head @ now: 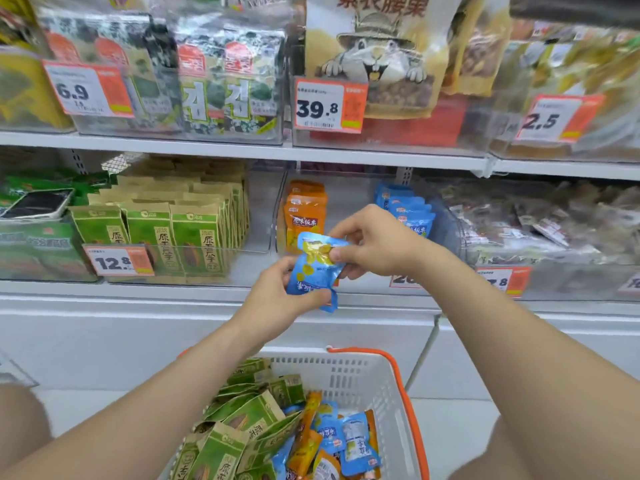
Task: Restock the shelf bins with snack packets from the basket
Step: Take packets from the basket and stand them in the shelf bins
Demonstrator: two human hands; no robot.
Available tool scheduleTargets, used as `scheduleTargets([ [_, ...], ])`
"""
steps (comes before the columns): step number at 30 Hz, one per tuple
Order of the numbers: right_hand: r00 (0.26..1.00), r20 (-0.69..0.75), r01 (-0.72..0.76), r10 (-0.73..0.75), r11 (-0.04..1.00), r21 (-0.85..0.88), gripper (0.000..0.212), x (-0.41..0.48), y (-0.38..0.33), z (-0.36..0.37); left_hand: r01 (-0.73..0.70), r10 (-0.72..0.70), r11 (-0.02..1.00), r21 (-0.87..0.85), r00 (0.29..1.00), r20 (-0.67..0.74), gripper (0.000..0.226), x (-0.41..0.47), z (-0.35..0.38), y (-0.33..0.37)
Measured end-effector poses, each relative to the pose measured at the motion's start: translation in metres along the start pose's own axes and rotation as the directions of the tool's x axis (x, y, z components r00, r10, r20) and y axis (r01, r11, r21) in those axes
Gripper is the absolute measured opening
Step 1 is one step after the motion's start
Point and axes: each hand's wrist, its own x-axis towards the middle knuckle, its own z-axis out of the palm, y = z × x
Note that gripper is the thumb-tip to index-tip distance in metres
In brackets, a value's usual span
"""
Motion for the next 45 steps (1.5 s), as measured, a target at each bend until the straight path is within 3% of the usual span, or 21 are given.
scheduleTargets([
  [2,0.999,-0.040,-0.024,0.027,0.997,0.070,0.016,-0.001,0.008,-0.008,-0.014,0.014,0.999,0.030,1.000,-0.026,0.039,0.005,0.007,-0.008],
  [6,0.980,-0.173,-0.088,0.101,0.993,0.079,0.008,-0.003,0.023,-0.017,-0.041,-0.001,0.985,-0.167,0.970,-0.242,0.044,0.021,0.026,0.000],
  [10,0.941,-0.184,-0.264,0.284,0.956,0.125,0.042,-0.005,0.047,-0.018,-0.146,0.080,0.977,-0.158,0.927,-0.367,0.053,0.051,0.040,0.024],
  [13,0.930,-0.192,-0.300,0.313,0.949,0.098,0.049,-0.007,0.060,-0.022,-0.197,0.138,0.970,-0.142,0.928,-0.347,0.044,0.073,0.055,0.039],
  [16,0.906,-0.272,-0.341,0.325,0.940,-0.011,0.051,-0.007,0.073,-0.030,-0.221,0.215,0.975,0.013,0.929,-0.300,0.036,0.096,0.068,0.048],
  [19,0.851,-0.367,-0.420,0.376,0.906,-0.045,0.026,-0.005,0.087,-0.039,-0.256,0.345,0.898,0.357,0.914,-0.212,0.035,0.115,0.080,0.053],
  [22,0.775,-0.505,-0.459,0.381,0.888,-0.035,0.003,-0.005,0.092,-0.047,-0.214,0.334,0.838,0.502,0.929,-0.160,0.034,0.133,0.098,0.049],
  [25,0.677,-0.638,-0.509,0.368,0.859,-0.045,0.024,-0.005,0.094,-0.058,-0.146,0.254,0.829,0.540,0.958,-0.132,0.033,0.151,0.116,0.041],
  [28,0.610,-0.725,-0.540,0.320,0.838,-0.085,0.031,-0.005,0.096,-0.066,-0.095,0.157,0.827,0.554,0.985,-0.066,0.033,0.164,0.134,0.035],
  [33,0.579,-0.767,-0.569,0.278,0.811,-0.136,0.032,-0.001,0.111,-0.070,-0.049,0.090,0.818,0.573,0.995,-0.043,0.040,0.180,0.157,0.025],
  [45,0.547,-0.788,-0.522,0.284,0.851,-0.055,0.032,0.002,0.132,-0.070,-0.131,0.173,0.772,0.622,0.985,-0.007,0.044,0.196,0.172,0.014],
])
